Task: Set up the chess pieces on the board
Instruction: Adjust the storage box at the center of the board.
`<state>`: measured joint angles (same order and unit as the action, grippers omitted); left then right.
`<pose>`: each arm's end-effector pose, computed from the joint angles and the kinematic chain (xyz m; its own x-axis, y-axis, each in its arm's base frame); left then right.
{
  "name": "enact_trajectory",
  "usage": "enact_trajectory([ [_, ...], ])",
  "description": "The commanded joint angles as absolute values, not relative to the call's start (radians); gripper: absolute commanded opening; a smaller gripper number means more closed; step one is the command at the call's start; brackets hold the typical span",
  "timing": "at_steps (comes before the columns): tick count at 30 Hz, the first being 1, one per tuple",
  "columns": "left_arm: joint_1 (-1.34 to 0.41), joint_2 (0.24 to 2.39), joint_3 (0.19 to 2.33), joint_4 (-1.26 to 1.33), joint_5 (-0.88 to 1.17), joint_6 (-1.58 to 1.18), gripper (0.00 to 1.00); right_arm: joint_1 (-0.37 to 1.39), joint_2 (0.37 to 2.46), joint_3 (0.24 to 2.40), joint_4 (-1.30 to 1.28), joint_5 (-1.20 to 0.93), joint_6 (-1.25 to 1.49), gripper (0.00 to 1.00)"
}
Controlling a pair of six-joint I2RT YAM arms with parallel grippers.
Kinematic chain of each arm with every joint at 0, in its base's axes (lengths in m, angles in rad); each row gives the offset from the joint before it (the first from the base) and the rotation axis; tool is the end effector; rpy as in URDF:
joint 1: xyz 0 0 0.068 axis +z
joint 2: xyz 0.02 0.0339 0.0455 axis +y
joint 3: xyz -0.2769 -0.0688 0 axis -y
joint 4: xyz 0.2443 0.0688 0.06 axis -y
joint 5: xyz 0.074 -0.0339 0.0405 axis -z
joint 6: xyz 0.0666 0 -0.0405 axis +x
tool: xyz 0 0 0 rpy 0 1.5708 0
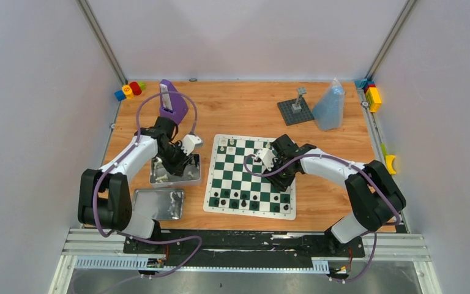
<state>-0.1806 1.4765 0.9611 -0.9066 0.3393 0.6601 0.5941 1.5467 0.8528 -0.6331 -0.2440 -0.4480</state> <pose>0.2482 -0.0679 0.1857 -0.6349 0.7037 -0.3189 0.7687 0.6169 -0.1691 0.2172 0.1661 0.1457 -0.4686 -0.8238 -0.3191 -0.8815 0.4600 0.1067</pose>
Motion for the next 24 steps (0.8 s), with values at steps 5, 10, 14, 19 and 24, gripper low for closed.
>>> enact_trajectory([
  [5, -0.175, 1.468, 1.005, -0.666, 0.365, 0.351, 0.35, 0.606, 1.588, 0.854, -0.623, -0.235, -0.452, 0.36],
  [10, -0.183, 1.522, 0.999, -0.588, 0.36, 0.274, 0.39, 0.607, 1.589, 0.853, -0.623, -0.233, -0.451, 0.36],
  [14, -0.19, 1.543, 1.002, -0.558, 0.343, 0.248, 0.4, 0.607, 1.598, 0.856, -0.623, -0.231, -0.451, 0.36],
  [19, -0.192, 1.574, 1.008, -0.544, 0.283, 0.231, 0.41, 0.607, 1.595, 0.854, -0.623, -0.227, -0.452, 0.35],
  [24, -0.192, 1.611, 1.013, -0.528, 0.244, 0.225, 0.41, 0.607, 1.589, 0.85, -0.623, -0.228, -0.454, 0.35],
])
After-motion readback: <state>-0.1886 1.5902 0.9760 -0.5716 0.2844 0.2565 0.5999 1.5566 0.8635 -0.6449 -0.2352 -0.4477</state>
